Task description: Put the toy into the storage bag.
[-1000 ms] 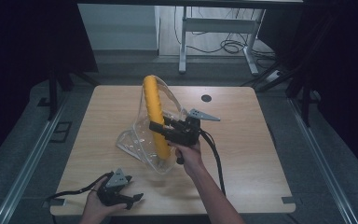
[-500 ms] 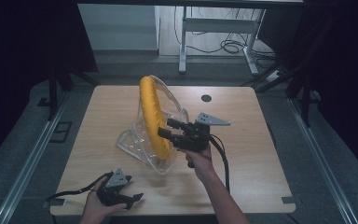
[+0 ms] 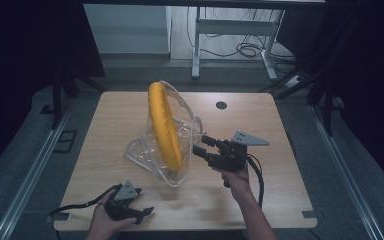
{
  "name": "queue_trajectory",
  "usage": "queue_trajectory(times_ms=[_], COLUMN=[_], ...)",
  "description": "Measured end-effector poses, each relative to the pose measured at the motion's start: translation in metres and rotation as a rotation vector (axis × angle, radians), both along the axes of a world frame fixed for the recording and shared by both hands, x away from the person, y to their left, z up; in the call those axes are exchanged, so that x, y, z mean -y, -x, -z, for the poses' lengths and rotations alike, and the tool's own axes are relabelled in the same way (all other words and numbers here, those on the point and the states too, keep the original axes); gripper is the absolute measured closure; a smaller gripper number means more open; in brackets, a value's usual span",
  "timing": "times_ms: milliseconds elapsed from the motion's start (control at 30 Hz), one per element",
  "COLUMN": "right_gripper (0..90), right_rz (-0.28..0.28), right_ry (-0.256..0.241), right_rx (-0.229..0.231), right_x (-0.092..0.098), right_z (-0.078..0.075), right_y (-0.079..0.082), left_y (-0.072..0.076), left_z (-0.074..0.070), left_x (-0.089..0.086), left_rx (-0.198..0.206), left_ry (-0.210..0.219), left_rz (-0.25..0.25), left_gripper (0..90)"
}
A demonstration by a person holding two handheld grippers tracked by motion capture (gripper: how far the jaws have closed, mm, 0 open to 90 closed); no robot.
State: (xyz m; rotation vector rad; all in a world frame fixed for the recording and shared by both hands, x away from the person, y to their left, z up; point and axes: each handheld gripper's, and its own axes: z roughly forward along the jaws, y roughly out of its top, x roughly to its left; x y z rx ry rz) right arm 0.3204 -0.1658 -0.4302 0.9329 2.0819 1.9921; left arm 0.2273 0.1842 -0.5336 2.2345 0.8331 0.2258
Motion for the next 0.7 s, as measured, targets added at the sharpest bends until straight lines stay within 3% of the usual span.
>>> queue_trajectory(times_ms=[400,700], right_gripper=[38.2,37.3], right_rz=[0.081,0.069], right_ry=[0.099,0.117], right_rx=[0.005,0.004], right_x=[0.015,0.014], right_z=[0.025,0.026], right_y=[0.006,0.009], left_y=[-0.001,0.001], left_z=[0.0,0.0], left_x=[0.001,-0.001], left_rx=[-0.004,0.004], left_ry=[0.003,-0.006], left_rz=[-0.007,0.0], left_gripper=[20.1,20.0])
